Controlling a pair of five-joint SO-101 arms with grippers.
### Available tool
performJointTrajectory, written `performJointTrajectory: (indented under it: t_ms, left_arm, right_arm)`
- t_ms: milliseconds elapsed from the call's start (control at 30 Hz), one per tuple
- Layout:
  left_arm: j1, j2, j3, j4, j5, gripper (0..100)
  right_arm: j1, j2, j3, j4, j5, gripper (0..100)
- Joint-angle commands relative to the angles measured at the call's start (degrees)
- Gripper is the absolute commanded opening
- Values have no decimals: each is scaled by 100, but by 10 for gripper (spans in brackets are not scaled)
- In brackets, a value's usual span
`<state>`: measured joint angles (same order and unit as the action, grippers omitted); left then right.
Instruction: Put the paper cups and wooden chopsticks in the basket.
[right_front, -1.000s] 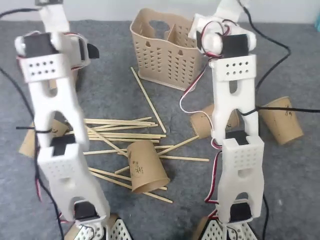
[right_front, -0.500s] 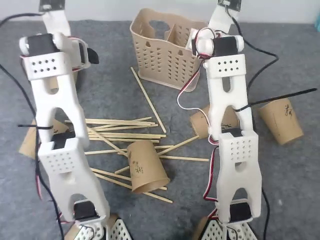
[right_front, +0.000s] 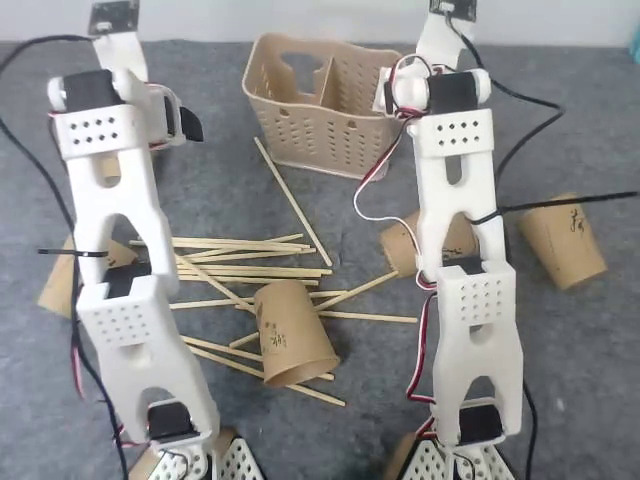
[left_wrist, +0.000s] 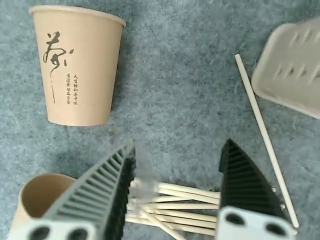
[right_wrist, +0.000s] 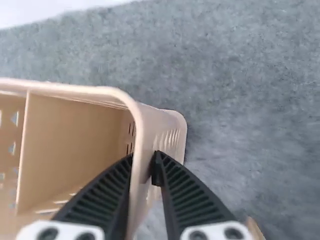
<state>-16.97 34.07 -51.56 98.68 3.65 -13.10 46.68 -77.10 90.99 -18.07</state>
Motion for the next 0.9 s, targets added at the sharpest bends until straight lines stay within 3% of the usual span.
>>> performJointTrajectory:
  t_ms: [0, 367, 700, 867]
  left_arm:
    - [-26, -88, -13, 185, 62, 258]
    - [-9, -97, -4, 193, 70, 258]
    - [18, -62, -4, 193, 70, 258]
    - [457, -97, -593, 123, 167, 261]
  right_arm:
    - [40, -655, -422, 356, 721, 6]
    - [22, -646, -105, 1165, 1196, 7]
    - [48, -488, 255, 760, 1248, 10]
    - [84, -444, 255, 462, 1275, 10]
